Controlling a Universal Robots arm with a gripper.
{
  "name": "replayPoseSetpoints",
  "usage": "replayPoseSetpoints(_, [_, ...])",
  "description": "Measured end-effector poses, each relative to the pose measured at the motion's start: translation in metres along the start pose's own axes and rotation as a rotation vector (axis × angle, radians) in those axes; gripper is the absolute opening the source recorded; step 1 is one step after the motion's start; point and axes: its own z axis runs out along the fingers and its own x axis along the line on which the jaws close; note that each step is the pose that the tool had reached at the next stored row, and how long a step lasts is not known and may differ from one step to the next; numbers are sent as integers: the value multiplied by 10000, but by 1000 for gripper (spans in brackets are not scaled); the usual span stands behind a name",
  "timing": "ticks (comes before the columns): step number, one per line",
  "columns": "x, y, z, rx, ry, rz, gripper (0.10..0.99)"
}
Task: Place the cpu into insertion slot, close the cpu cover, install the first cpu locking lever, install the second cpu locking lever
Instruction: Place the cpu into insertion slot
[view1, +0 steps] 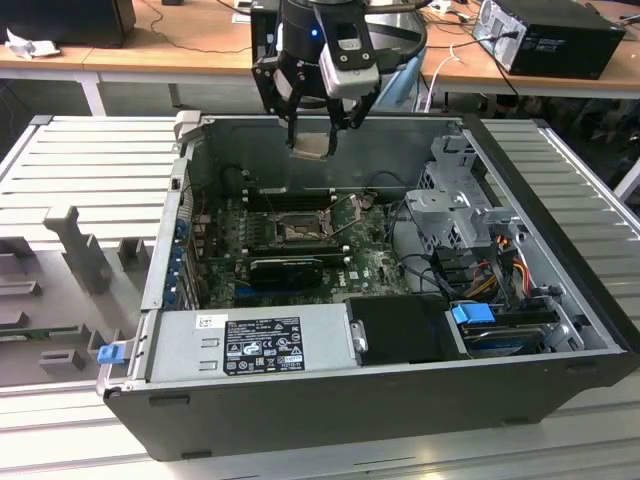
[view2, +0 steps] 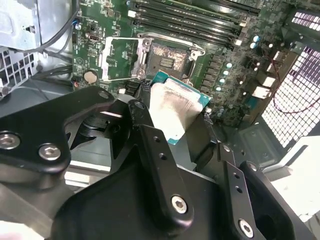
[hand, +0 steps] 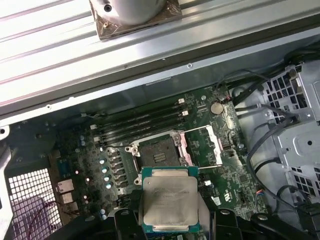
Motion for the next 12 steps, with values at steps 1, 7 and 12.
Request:
replayPoseSetpoints(1, [0, 0, 0, -1, -8, 85, 529])
replayPoseSetpoints(7, [0, 0, 0, -11, -56, 666, 529])
replayPoseSetpoints(12, [0, 0, 0, -19, -91, 1084, 529])
